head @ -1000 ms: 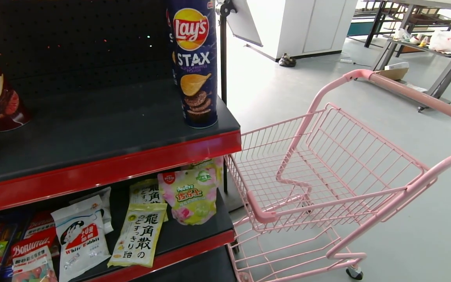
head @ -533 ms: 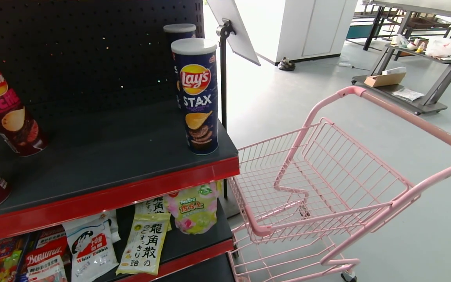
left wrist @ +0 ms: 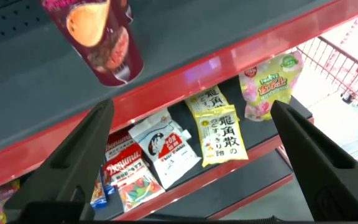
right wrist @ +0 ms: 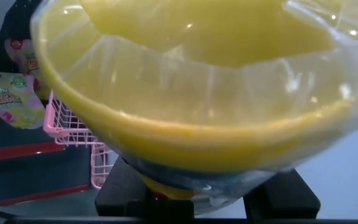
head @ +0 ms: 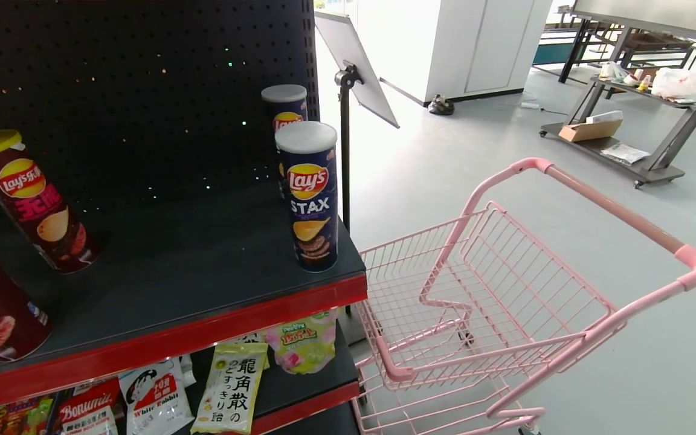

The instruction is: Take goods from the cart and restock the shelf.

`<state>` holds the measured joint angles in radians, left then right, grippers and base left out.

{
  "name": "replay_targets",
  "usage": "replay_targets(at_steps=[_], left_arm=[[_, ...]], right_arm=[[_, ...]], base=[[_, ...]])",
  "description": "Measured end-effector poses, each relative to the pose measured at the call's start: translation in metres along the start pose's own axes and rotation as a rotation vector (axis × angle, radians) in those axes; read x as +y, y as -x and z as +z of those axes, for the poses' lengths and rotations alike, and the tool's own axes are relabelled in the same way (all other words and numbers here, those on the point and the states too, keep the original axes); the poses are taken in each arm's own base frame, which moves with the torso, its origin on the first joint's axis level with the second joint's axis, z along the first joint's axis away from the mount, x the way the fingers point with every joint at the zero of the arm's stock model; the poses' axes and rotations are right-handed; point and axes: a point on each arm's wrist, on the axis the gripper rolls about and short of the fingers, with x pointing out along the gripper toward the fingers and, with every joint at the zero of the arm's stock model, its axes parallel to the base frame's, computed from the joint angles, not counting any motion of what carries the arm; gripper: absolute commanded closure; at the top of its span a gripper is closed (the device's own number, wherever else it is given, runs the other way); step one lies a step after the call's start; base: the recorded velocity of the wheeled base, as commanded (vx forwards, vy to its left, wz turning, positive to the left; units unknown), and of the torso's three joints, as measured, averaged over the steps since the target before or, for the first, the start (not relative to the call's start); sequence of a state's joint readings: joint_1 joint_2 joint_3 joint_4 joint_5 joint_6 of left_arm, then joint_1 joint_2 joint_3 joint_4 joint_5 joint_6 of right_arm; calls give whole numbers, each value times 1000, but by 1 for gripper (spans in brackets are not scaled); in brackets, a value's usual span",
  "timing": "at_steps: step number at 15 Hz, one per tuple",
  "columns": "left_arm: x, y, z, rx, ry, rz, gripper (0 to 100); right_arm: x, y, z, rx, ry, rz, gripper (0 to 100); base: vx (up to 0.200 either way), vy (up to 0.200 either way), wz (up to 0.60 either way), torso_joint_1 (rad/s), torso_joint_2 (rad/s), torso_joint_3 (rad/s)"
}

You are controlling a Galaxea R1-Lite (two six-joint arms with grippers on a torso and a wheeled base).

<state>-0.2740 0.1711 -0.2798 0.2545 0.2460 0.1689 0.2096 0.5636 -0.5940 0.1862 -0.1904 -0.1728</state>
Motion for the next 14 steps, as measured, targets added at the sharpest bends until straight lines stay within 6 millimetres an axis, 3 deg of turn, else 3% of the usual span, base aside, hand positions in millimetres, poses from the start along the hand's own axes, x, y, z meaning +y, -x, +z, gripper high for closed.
replay_targets(at_steps=[7, 14], left_arm=[[0, 1, 1, -7, 2, 2, 0], [0, 1, 0, -6, 2, 3, 0]], right_arm=[[0, -2, 1, 5, 2, 8, 100], [1, -6, 1, 21, 13, 8, 100]], base=[[0, 0, 0, 122, -301, -177], [0, 0, 600, 10, -6, -2]])
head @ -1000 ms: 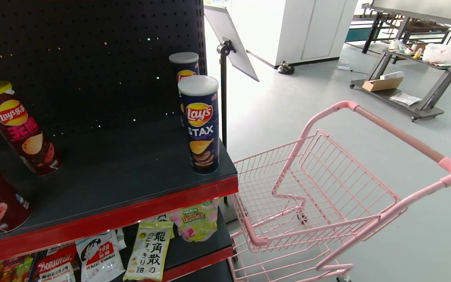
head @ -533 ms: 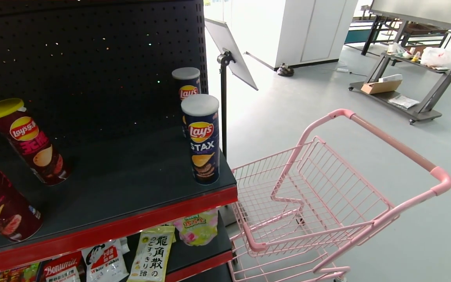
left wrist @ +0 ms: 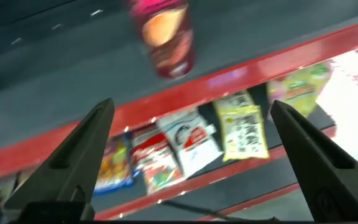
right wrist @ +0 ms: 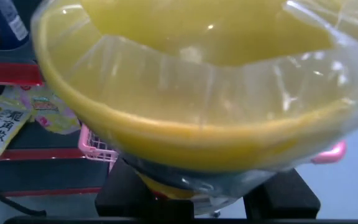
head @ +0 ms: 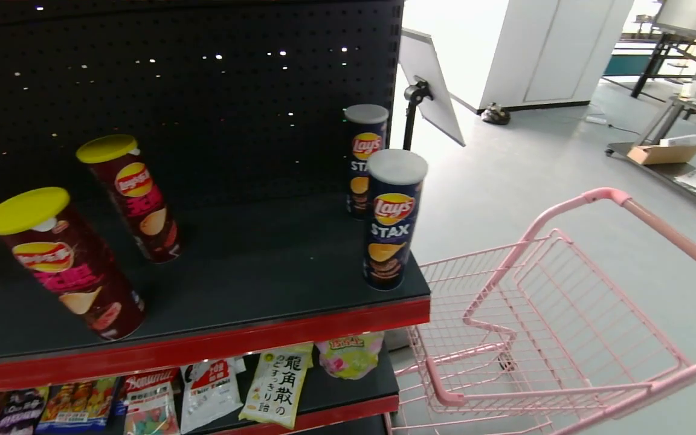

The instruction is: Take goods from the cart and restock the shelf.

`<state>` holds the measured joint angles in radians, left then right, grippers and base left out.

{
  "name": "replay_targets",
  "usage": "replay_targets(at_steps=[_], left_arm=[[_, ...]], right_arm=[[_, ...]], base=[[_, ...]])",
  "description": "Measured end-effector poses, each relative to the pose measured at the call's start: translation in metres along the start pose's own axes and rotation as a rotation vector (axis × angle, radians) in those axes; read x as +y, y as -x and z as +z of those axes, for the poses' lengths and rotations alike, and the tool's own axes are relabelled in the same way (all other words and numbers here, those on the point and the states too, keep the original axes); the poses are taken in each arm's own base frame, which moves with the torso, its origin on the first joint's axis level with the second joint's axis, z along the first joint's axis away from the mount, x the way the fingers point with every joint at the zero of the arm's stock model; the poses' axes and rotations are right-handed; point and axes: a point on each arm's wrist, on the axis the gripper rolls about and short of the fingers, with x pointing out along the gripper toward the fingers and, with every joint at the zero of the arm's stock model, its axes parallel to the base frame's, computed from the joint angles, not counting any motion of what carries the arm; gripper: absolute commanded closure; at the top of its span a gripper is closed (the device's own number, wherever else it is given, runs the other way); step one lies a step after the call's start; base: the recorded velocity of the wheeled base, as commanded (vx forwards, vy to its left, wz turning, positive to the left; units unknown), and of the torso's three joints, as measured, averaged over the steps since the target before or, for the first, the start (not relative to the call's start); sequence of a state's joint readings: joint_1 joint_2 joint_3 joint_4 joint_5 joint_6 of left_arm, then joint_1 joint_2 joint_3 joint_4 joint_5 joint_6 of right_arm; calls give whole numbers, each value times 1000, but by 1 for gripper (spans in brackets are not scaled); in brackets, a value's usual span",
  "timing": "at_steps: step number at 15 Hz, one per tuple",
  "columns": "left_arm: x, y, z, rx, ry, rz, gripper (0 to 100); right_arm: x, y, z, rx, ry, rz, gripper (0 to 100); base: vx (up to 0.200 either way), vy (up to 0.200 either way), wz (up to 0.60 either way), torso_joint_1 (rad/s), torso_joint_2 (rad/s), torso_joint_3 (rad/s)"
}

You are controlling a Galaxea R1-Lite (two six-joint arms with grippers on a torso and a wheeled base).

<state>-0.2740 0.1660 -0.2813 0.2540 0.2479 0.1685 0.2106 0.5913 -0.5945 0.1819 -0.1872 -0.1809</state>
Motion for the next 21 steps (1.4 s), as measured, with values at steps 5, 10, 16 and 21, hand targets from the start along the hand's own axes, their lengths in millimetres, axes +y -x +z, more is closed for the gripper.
replay_targets(at_steps=[5, 10, 16, 21], left_arm=[[0, -1, -2, 9, -62, -1, 0], [0, -1, -2, 14, -117, 2, 0], [-1, -1, -2, 15, -136, -1, 0], [0, -1, -1, 10, -132, -8, 0]], right_arm=[[0, 1, -2, -1, -1, -2, 100], [1, 5, -13, 1, -2, -5, 100], [2, 9, -19, -2, -2, -6, 100], [2, 11, -21, -10, -3, -7, 100]], base=[[0, 0, 0, 0, 0, 0], [-40, 0, 0, 0, 0, 1], [-100, 0, 0, 6, 4, 0], [0, 200, 0, 3, 0, 2]])
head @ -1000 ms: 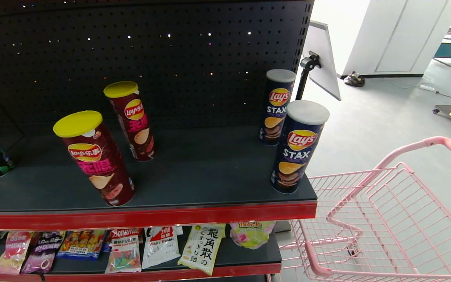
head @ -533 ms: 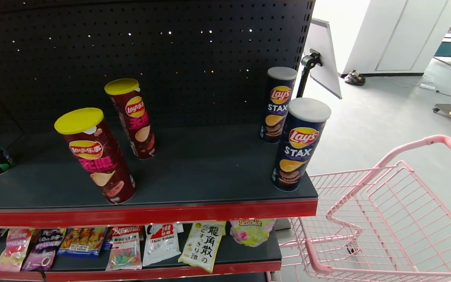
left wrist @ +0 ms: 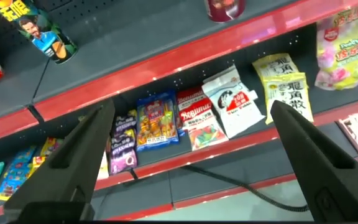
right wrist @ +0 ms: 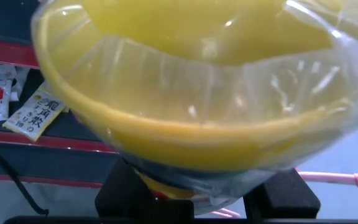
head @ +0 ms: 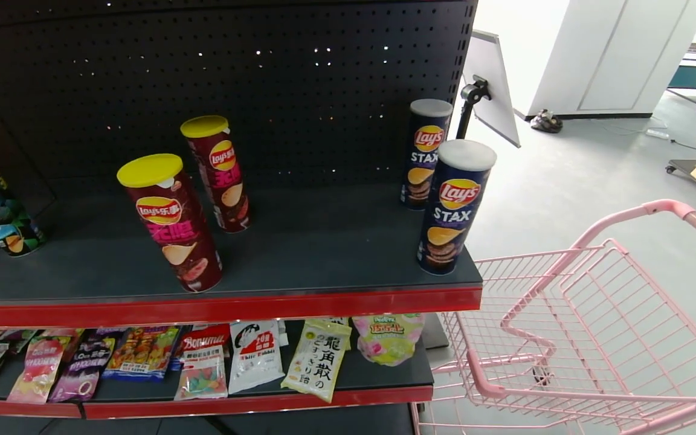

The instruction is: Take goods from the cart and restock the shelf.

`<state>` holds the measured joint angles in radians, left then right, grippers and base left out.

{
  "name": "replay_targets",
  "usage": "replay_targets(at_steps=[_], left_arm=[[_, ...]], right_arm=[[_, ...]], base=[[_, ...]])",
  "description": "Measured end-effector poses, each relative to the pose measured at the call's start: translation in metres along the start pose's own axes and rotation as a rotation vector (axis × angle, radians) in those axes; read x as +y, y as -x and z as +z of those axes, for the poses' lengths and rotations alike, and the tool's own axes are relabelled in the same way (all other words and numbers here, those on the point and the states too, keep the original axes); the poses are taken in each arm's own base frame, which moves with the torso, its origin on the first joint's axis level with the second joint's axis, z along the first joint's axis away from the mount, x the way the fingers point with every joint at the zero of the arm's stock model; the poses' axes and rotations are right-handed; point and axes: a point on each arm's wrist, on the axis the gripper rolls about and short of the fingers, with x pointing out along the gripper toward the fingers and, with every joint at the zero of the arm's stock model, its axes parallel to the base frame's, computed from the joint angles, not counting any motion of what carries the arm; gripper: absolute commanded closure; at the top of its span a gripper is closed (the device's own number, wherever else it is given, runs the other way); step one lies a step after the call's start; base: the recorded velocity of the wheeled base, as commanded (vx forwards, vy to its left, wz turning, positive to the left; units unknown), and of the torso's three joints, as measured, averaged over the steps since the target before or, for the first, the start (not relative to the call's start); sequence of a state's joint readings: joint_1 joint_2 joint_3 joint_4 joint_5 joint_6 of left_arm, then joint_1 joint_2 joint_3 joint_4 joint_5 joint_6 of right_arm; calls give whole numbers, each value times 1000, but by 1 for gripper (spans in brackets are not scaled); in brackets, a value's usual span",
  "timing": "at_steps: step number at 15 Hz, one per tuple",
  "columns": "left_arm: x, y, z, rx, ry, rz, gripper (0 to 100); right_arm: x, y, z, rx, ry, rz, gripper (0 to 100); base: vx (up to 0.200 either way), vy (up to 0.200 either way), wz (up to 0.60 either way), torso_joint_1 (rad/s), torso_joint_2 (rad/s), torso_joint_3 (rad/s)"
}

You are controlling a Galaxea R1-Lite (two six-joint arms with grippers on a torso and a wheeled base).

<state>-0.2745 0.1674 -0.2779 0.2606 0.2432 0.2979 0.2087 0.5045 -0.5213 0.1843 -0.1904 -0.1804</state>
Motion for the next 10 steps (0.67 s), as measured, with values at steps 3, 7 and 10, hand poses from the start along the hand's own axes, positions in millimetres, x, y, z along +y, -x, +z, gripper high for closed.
replay_targets(at_steps=[3, 7, 10], left_arm=[[0, 0, 0, 0, 0, 1, 0], [0, 0, 0, -2, 0, 3, 0], [0, 1, -1, -6, 0, 3, 0]], right_arm=[[0, 2, 0, -11, -3, 1, 100], [-1, 6, -1, -31, -7, 2, 100], [-1, 9, -1, -55, -14, 3, 100]], base=[[0, 200, 0, 6, 4, 2], [0, 200, 0, 5, 5, 4], [0, 200, 0, 1, 1, 2]])
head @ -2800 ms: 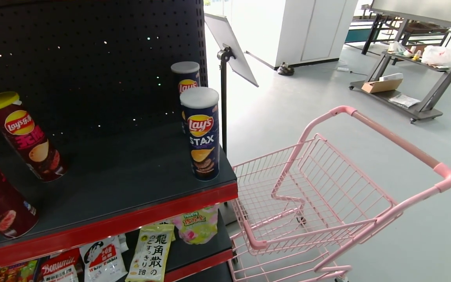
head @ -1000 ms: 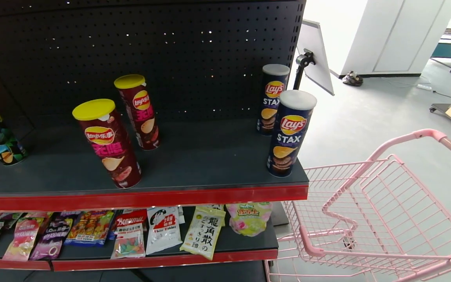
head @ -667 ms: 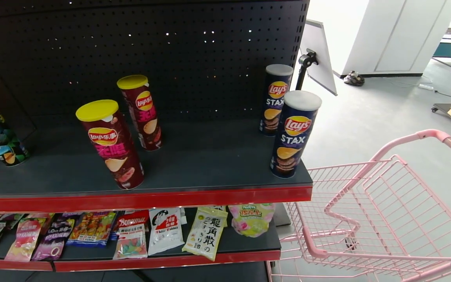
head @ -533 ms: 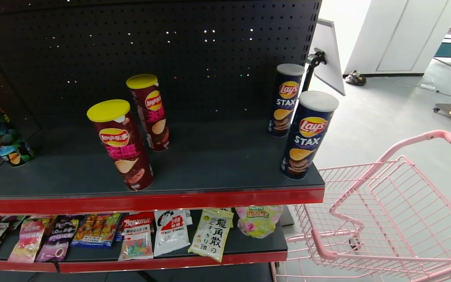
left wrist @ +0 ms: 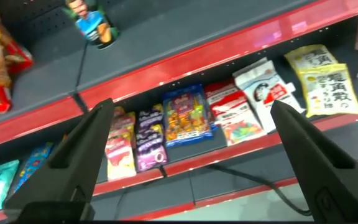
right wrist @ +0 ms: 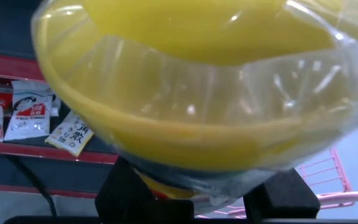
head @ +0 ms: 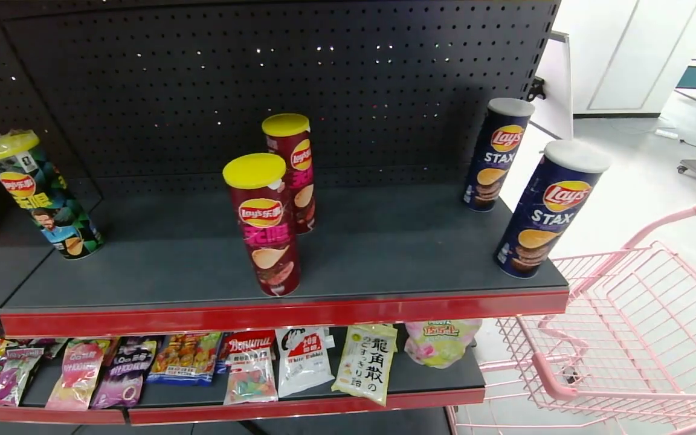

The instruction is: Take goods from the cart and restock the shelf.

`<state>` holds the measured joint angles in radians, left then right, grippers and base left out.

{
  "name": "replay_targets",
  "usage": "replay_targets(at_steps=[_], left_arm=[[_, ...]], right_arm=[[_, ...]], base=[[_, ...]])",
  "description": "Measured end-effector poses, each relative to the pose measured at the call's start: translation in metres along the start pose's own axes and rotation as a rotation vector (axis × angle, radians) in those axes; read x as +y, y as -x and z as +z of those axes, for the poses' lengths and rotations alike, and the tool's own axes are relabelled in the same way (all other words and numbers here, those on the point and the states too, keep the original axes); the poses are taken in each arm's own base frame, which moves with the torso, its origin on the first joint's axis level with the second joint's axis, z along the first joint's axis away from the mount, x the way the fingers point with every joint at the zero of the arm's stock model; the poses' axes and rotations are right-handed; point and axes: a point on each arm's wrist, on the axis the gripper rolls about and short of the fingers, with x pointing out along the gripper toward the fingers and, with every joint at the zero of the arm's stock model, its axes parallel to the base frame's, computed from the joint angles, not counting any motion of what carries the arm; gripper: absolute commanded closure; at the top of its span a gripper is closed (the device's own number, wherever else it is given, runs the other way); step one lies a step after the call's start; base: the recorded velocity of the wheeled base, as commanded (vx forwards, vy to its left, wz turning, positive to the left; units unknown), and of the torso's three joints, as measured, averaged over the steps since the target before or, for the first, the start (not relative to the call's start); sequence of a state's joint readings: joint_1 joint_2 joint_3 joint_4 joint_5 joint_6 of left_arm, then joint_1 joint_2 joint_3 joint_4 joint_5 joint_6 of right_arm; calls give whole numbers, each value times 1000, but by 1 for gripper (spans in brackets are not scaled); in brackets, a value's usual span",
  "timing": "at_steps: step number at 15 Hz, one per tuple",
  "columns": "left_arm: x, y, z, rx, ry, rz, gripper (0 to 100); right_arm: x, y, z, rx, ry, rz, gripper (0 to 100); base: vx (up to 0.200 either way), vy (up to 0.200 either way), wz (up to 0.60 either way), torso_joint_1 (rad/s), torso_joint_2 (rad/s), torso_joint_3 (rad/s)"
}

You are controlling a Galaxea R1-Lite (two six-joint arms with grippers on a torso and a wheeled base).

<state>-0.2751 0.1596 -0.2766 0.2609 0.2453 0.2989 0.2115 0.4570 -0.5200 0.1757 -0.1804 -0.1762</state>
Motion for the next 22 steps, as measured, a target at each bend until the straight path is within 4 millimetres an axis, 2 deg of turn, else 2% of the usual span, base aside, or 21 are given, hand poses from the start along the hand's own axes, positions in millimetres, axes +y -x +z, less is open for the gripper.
replay_targets(at_steps=[10, 22], left_arm=[[0, 1, 0, -6, 1, 4, 0], [1, 1, 1, -10, 1, 6, 0]], right_arm=[[-1, 10, -5, -39, -11, -13, 100], [-1, 11, -6, -44, -11, -2, 100]], base=[[0, 200, 0, 3, 2, 2], [0, 200, 0, 2, 2, 2]])
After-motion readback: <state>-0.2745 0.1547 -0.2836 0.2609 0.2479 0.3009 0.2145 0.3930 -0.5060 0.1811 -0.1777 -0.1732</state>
